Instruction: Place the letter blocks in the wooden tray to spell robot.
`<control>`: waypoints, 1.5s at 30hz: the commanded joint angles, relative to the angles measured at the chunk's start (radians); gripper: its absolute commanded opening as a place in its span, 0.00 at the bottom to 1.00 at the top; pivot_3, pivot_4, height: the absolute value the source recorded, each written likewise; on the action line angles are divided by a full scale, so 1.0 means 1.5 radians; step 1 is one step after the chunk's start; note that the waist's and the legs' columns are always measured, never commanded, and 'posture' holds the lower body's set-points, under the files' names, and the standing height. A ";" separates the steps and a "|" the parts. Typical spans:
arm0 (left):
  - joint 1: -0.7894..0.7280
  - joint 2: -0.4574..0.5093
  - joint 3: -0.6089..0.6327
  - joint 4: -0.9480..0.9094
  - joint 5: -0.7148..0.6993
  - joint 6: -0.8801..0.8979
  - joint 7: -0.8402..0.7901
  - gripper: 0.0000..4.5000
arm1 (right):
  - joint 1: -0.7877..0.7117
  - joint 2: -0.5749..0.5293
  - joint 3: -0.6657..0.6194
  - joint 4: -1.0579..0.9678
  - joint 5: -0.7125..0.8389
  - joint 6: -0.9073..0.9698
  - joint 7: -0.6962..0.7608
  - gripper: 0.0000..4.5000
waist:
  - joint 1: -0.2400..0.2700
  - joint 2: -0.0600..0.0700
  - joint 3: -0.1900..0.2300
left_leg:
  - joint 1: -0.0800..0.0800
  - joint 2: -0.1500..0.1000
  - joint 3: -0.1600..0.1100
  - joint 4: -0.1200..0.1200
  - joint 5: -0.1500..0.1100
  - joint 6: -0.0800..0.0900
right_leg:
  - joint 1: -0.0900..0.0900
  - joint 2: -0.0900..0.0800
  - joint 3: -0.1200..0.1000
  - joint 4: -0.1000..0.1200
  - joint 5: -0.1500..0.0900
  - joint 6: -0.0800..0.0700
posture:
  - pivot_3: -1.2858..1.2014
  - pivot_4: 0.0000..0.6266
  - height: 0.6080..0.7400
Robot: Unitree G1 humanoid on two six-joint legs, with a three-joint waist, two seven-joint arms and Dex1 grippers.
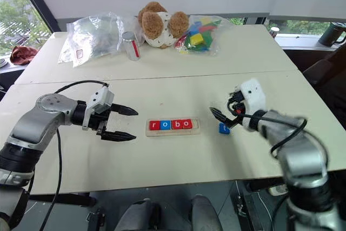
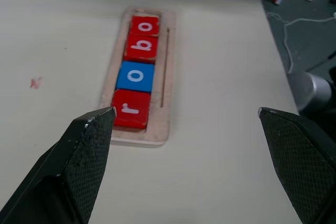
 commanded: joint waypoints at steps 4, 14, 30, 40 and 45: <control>0.003 0.033 0.015 -0.048 -0.006 0.003 -0.019 1.00 | -0.032 -0.097 0.079 0.278 -0.045 -0.305 0.270 0.99 | 0.009 0.000 0.000 | 0.000 0.000 0.002 0.000 -0.001 0.002 | 0.000 -0.001 0.001 -0.001 0.000 0.000 | 0.52 0.24 1.00; 0.068 0.052 0.057 -0.116 -0.034 0.055 0.039 1.00 | -0.078 -0.056 0.132 0.450 -0.089 -0.438 0.311 0.99 | 0.013 0.000 0.000 | 0.000 0.000 0.003 0.001 -0.001 0.001 | -0.001 -0.004 0.002 0.000 0.000 0.000 | 0.52 0.24 1.00; 0.053 0.056 0.049 -0.094 -0.028 0.053 0.040 1.00 | -0.196 -0.011 0.148 0.461 -0.082 -0.375 0.321 0.25 | 0.007 0.001 0.000 | 0.000 -0.001 0.003 0.001 0.000 -0.001 | -0.001 -0.005 0.002 0.001 0.000 0.000 | 0.52 0.24 1.00; 0.047 0.043 0.039 -0.093 -0.021 0.046 0.045 1.00 | -0.313 0.067 0.260 0.527 -0.150 -0.375 0.374 0.25 | 0.014 0.001 0.000 | -0.002 -0.002 0.002 0.001 0.000 -0.001 | -0.003 -0.006 0.001 0.001 0.000 0.000 | 0.52 0.24 1.00; 0.068 0.046 0.051 -0.110 -0.028 0.053 0.055 1.00 | -0.323 0.077 0.277 0.564 -0.168 -0.407 0.385 0.25 | 0.011 0.001 0.000 | -0.003 -0.003 0.003 0.001 0.001 -0.002 | -0.003 -0.008 0.001 0.000 0.000 0.000 | 0.52 0.24 1.00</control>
